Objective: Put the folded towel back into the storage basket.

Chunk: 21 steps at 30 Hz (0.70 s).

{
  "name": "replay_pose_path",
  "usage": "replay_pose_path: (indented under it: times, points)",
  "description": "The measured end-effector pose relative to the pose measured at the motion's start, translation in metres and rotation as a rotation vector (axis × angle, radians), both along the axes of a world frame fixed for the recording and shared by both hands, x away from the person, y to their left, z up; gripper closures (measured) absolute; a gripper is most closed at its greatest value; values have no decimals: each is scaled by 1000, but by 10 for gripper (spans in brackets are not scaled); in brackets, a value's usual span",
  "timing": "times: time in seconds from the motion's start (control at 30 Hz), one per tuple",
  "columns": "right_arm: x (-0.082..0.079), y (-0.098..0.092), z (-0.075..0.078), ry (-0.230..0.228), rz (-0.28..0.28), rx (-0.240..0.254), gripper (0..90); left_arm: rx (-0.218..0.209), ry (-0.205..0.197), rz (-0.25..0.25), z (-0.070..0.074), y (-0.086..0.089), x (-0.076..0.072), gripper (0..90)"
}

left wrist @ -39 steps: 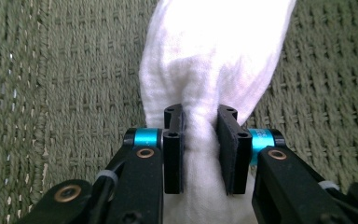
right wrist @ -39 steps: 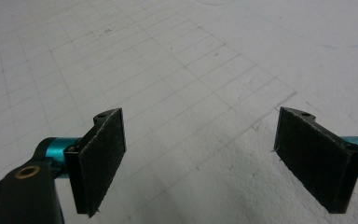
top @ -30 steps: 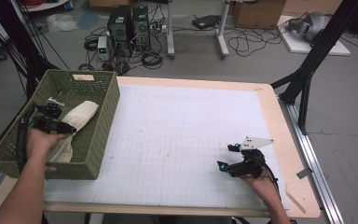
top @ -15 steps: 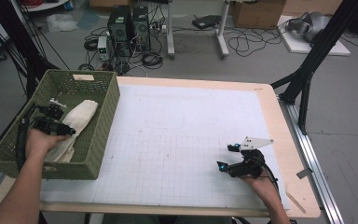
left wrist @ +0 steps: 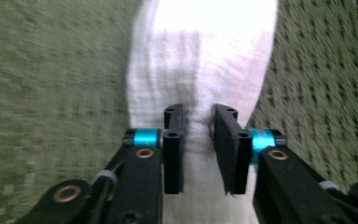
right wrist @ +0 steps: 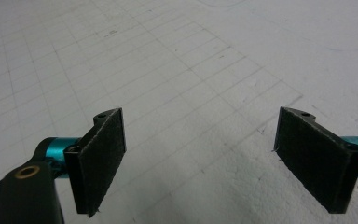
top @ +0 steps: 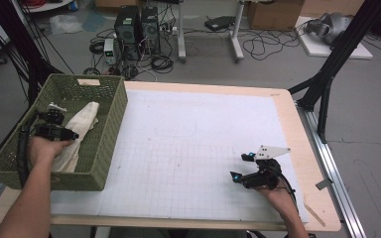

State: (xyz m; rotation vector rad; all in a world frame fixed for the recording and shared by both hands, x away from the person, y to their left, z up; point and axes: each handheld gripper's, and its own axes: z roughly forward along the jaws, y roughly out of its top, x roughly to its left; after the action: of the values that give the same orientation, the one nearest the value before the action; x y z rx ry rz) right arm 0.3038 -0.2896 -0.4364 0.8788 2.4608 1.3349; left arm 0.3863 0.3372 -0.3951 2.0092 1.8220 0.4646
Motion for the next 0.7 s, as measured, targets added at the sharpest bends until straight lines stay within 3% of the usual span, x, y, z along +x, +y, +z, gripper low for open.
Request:
replay_pose_path:
  times: [0.2, 0.27, 0.4, 0.5, 0.7]
  points:
    - [0, 0, 1, -4, -1, 3, 160, 11, -13, -59, 10, 2, -6, 608]
    - [0, 0, 0, -5, -1, 1, 160, -10, -18, -67, 13, 1, -8, 588]
    - [-1, 1, 1, -6, 1, 1, 160, -4, -34, -99, 16, -2, -10, 600]
    - [-1, 0, 1, -4, -2, 2, 160, 8, -11, -121, 15, -2, -11, 696]
    - [-1, 1, 1, -3, 2, 1, 160, 48, 62, -133, 4, -4, -7, 748]
